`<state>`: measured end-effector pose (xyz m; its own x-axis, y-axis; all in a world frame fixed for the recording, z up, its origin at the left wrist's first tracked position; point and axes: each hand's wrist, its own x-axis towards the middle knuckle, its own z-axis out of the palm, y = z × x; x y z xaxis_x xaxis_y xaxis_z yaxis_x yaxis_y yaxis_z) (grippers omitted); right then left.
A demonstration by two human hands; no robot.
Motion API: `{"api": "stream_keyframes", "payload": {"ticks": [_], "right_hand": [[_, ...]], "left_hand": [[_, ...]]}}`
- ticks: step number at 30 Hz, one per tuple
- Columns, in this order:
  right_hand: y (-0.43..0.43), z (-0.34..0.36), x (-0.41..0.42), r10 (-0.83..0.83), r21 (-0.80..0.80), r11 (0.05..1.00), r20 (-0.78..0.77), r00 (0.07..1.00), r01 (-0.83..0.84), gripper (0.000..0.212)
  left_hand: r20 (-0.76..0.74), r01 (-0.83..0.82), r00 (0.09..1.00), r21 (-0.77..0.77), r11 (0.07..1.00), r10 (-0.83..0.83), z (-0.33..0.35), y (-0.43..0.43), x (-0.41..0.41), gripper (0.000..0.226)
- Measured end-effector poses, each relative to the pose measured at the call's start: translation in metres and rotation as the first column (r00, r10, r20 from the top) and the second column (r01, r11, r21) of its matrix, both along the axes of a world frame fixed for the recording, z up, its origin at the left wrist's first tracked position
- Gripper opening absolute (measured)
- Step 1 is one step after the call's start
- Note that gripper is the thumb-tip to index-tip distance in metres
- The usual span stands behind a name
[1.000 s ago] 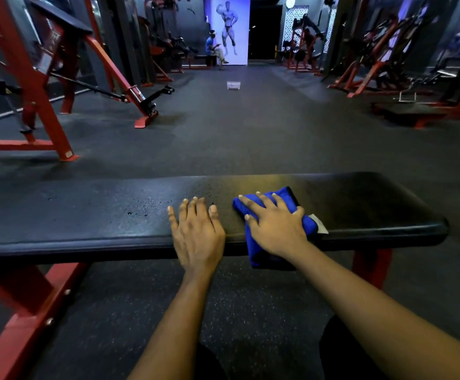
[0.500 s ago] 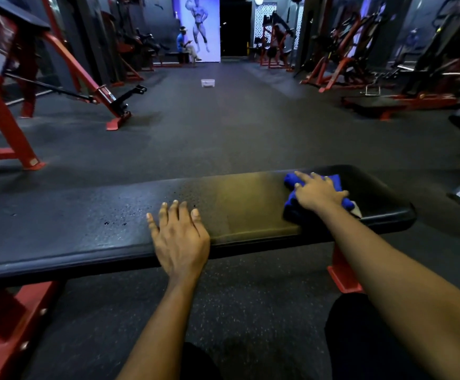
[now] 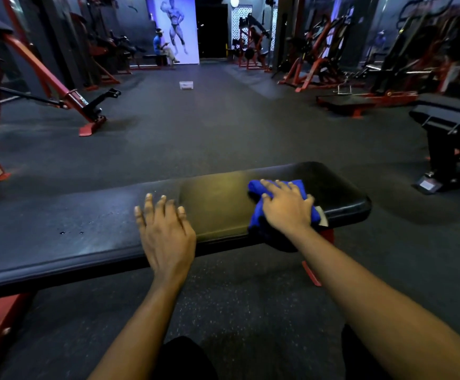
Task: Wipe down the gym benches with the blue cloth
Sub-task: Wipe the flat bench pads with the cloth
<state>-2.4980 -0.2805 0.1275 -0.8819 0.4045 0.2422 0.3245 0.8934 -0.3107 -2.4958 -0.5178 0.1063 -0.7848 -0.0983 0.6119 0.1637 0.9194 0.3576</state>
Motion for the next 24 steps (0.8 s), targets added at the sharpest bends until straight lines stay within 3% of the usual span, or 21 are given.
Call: {"api": "stream_keyframes", "payload": {"ticks": [6,10,12,14,18,21,24], "right_hand": [[0.127,0.011,-0.003,-0.166,-0.135,0.975,0.086,0.982,0.177,0.047],[0.131,0.023,-0.026,-0.254,-0.078,0.958,0.219,0.942,0.277,0.047],[0.101,0.027,-0.04,-0.172,-0.026,0.983,0.23,0.958,0.182,0.048],[0.059,0.027,-0.054,0.021,-0.011,1.0,0.218,0.976,-0.019,0.049],[0.0,0.018,-0.068,0.357,-0.003,0.932,0.191,0.914,-0.363,0.049],[0.039,0.017,-0.076,0.372,-0.076,0.928,0.161,0.914,-0.364,0.047],[0.105,0.021,-0.089,0.194,-0.098,0.979,0.18,0.964,-0.179,0.049]], "left_hand": [[0.023,0.051,0.998,-0.064,0.997,-0.05,-0.006,0.042,-0.003,0.048],[0.032,-0.005,0.999,-0.095,0.995,0.008,-0.01,0.047,-0.006,0.05],[0.03,-0.016,0.999,-0.089,0.996,0.019,-0.011,0.049,-0.005,0.051],[0.026,-0.028,0.999,-0.086,0.996,0.03,-0.01,0.051,-0.006,0.052],[0.024,-0.048,0.998,-0.109,0.993,0.051,-0.012,0.049,-0.008,0.054],[0.017,-0.046,0.999,-0.092,0.995,0.048,-0.012,0.05,-0.009,0.055],[0.017,-0.046,0.999,-0.092,0.995,0.048,-0.014,0.05,-0.009,0.055]]}}
